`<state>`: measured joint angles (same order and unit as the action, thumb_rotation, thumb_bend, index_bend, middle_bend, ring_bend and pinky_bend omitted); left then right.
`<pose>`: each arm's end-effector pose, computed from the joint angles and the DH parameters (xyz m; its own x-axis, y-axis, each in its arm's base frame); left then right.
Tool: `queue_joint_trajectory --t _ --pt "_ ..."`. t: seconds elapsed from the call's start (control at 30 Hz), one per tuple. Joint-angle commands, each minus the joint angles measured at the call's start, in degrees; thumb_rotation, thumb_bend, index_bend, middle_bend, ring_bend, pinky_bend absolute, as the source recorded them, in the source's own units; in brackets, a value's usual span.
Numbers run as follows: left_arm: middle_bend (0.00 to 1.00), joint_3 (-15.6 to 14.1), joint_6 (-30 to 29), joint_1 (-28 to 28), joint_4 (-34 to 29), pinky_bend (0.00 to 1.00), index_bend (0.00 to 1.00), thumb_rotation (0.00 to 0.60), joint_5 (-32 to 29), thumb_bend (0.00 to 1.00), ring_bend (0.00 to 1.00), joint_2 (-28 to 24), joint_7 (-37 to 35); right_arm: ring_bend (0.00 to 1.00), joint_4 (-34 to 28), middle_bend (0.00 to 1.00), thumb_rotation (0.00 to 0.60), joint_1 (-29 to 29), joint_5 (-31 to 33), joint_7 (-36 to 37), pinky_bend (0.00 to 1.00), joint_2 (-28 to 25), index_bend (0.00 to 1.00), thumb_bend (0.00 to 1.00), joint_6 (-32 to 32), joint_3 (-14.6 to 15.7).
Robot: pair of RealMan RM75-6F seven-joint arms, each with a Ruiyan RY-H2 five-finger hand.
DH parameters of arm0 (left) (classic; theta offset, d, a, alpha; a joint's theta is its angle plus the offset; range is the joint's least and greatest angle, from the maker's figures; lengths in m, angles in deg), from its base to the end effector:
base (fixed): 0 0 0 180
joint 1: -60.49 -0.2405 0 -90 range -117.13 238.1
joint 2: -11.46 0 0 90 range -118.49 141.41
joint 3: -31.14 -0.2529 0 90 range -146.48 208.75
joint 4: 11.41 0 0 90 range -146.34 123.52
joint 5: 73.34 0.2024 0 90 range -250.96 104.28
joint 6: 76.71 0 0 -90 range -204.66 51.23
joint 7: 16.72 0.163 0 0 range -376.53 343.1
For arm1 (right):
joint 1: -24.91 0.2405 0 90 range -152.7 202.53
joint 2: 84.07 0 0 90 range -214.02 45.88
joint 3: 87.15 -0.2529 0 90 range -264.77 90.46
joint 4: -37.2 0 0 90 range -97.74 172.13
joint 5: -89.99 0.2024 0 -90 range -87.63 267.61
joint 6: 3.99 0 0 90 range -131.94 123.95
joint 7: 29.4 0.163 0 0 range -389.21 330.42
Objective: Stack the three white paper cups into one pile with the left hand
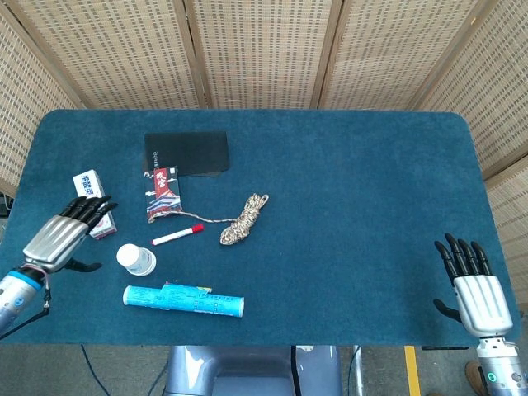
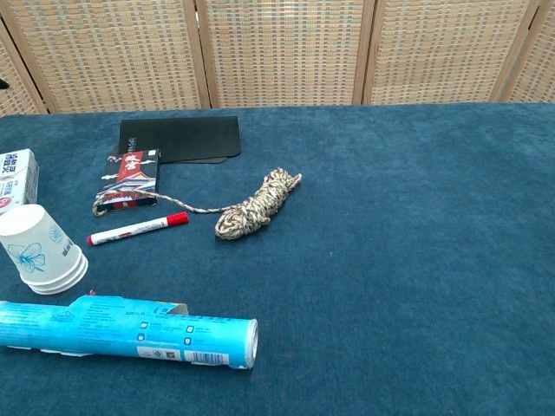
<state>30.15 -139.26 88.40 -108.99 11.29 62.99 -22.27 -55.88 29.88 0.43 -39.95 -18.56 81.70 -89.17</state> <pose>-0.2473 0.2885 0.1647 0.5073 0.2547 0.8233 0.8520 -0.2915 -0.4348 -0.2914 -0.1960 0.1513 0.5301 0.0056 0.8479 -0.8453 -0.0752 0.5290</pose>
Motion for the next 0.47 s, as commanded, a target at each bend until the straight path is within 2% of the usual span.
queue_joint_trajectory --t 0.03,0.1,0.2,0.33,0.47 --pt "0.00 0.1 -14.2 -10.3 1.7 0.00 0.00 0.600 -4.2 0.00 0.00 5.1 7.3 0.00 0.8 0.00 0.600 0.1 0.3 0.5 0.00 0.2 0.00 0.00 -0.2 -0.2" --pt "0.00 -0.4 -20.3 -14.8 0.7 0.00 0.00 0.600 -5.1 0.00 0.00 7.9 8.8 0.00 1.5 0.00 0.600 0.2 0.3 1.2 0.00 0.4 0.00 0.00 0.0 -0.4" --pt "0.00 -0.4 -24.6 -17.7 0.6 0.00 0.00 0.600 -4.9 0.00 0.00 10.1 10.3 0.00 2.2 0.00 0.600 0.2 -0.3 1.7 0.00 0.6 0.00 0.00 0.3 -0.4" --pt "0.00 -0.3 -27.3 -19.8 0.6 0.00 0.00 0.600 -4.5 0.00 0.00 11.3 11.1 0.00 2.4 0.00 0.600 0.2 -0.8 2.3 0.00 0.5 0.00 0.00 0.6 -0.3" --pt "0.00 0.4 -26.9 -20.0 1.4 0.00 0.00 0.600 -4.4 0.00 0.00 11.6 10.6 0.00 2.2 0.00 0.600 0.0 -1.2 2.7 0.00 0.3 0.00 0.00 1.2 -0.2"
